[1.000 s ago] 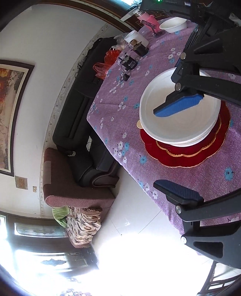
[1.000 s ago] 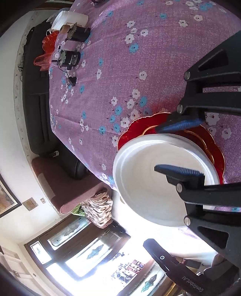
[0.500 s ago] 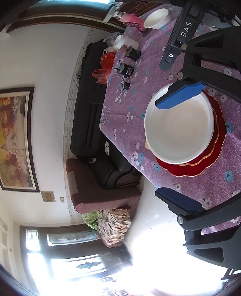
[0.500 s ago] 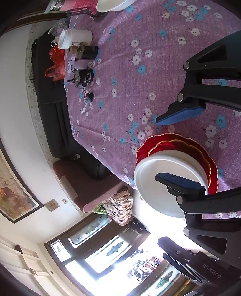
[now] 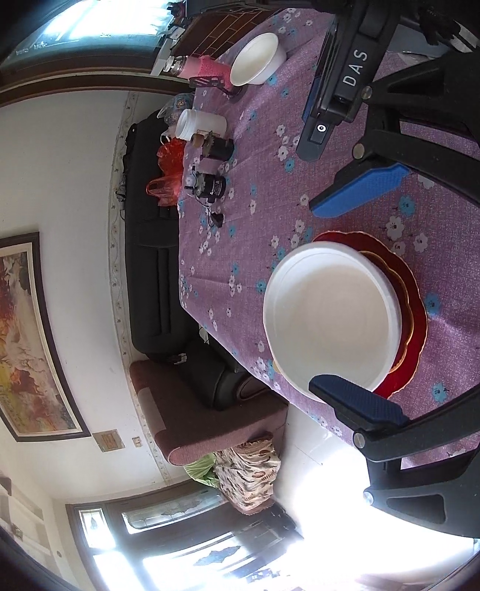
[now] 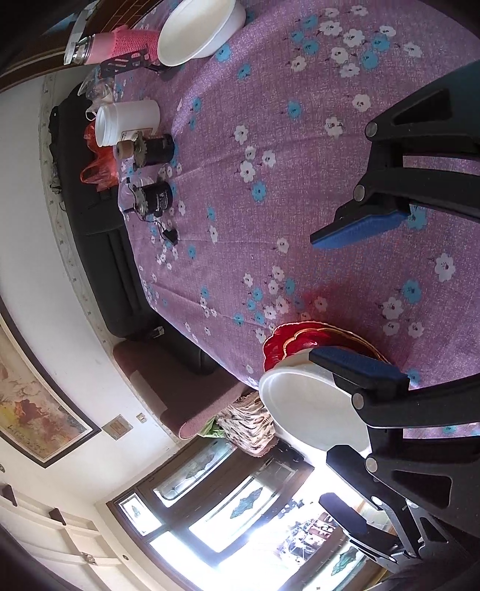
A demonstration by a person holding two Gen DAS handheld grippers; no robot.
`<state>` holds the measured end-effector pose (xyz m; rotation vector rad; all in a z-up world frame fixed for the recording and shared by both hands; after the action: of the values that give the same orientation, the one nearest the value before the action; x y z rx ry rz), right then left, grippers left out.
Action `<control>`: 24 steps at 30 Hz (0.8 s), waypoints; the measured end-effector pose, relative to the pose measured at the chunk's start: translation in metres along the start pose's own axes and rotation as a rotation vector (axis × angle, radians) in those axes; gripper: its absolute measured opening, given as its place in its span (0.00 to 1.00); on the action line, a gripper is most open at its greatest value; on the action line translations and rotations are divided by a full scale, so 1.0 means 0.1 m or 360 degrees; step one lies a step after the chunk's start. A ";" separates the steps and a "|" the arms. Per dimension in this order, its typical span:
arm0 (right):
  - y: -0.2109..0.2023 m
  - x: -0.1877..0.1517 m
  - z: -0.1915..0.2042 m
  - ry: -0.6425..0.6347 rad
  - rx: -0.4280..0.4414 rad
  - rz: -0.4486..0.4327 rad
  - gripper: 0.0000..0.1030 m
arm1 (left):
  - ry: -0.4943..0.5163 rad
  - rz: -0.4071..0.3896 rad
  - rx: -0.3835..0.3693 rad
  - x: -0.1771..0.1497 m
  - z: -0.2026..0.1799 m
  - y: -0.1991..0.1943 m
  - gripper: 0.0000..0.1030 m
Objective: Organize plates and bowls
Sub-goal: 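Move the right tool to the remaining small white bowl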
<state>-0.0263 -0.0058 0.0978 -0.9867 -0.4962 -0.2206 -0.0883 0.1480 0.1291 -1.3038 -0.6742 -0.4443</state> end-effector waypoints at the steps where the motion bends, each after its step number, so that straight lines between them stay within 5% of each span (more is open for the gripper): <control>1: -0.02 -0.01 -0.04 0.0010 -0.0001 -0.0003 0.58 | 0.0016 -0.0002 0.0002 0.00 -0.05 -0.01 0.84; 24: -0.63 -0.11 -1.14 0.0271 -0.0084 -0.0132 0.59 | 0.0317 -0.0004 0.0009 -0.05 -0.91 -0.12 0.84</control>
<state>-0.0269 -0.1363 0.0875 -0.9901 -0.3772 -0.3906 -0.0816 0.0563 0.1235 -1.2346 -0.5095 -0.5657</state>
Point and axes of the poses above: each gripper's, at about its wrist camera, not at the fingertips, and y roughly the way its jaws point, z to its left, x to its top, the point moved 3 cm from there along y, roughly the way its jaws point, and after that the axes turned 12 degrees about z, right-handed, at the moved point
